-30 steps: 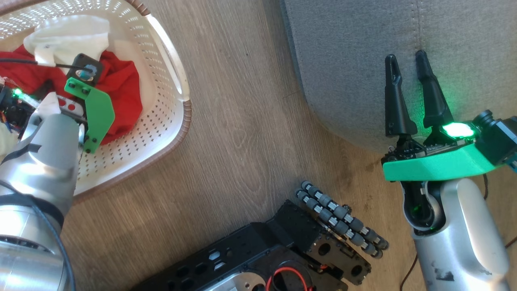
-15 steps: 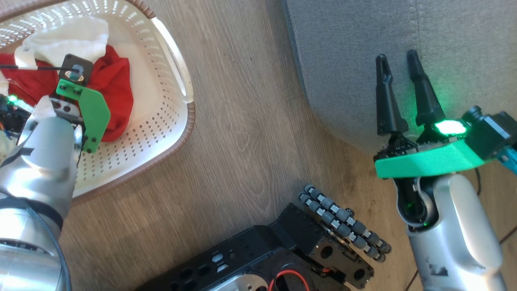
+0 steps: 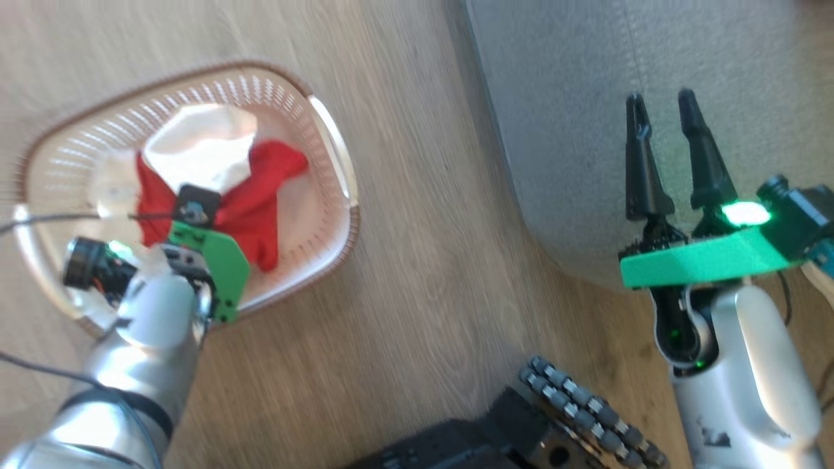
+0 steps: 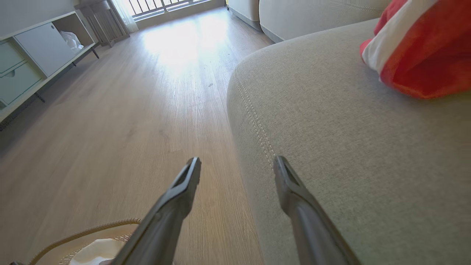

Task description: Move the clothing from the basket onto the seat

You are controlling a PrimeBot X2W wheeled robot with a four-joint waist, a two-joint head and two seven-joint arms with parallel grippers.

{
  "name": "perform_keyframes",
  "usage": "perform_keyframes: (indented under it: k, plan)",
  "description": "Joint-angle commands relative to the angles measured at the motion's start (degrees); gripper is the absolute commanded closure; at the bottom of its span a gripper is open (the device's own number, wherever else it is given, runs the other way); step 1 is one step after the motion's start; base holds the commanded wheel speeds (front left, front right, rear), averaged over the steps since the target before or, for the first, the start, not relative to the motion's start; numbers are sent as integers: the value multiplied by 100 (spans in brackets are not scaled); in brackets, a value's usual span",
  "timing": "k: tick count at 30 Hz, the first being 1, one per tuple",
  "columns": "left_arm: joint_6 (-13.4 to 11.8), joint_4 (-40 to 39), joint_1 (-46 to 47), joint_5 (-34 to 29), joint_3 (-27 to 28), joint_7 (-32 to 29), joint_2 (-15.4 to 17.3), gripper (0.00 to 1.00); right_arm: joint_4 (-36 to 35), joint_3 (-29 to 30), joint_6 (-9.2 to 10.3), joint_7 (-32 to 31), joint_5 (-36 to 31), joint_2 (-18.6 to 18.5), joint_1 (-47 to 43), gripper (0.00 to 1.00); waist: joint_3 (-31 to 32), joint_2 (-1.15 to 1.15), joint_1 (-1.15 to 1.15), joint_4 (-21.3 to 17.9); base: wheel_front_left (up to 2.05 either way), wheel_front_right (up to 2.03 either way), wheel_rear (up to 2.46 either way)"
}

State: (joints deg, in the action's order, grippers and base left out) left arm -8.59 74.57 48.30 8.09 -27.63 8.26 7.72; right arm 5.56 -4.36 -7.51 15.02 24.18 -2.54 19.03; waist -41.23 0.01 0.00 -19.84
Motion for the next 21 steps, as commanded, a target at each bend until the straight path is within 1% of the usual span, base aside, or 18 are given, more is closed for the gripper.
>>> perform_keyframes:
  k: [1, 7, 12, 15, 16, 21]
  plan:
    - [-7, -62, -149, 29, 127, 155, 22, 100, -97, -56, 2, -2, -35, -139, -323, 0, 643, -1, 0, 396, 0, 0, 0]
    - [-126, -87, -369, 7, 19, 553, -116, 100, -4, -53, 2, -2, -93, -197, -485, 0, 1334, -1, 0, 752, 0, 0, 0]
    - [-241, -262, -688, 0, -45, 663, -176, 100, 103, -88, 2, -2, -115, -211, -674, 0, 1935, -1, 0, 943, 0, 0, 0]
    - [-347, -765, -953, -15, -66, 670, -211, 100, 161, -84, 2, -2, -124, -216, -830, 0, 2304, -1, 0, 1063, 0, 0, 0]
    - [-347, -765, -953, -15, -66, 670, -211, 100, 161, -84, 2, -2, -124, -216, -830, 0, 2304, -1, 0, 1063, 0, 0, 0]
    - [-434, -1815, -1489, 34, 45, 672, -218, 100, 190, -1, 2, -2, -161, -240, -1095, 0, 2837, -1, 0, 1252, 0, 0, 0]
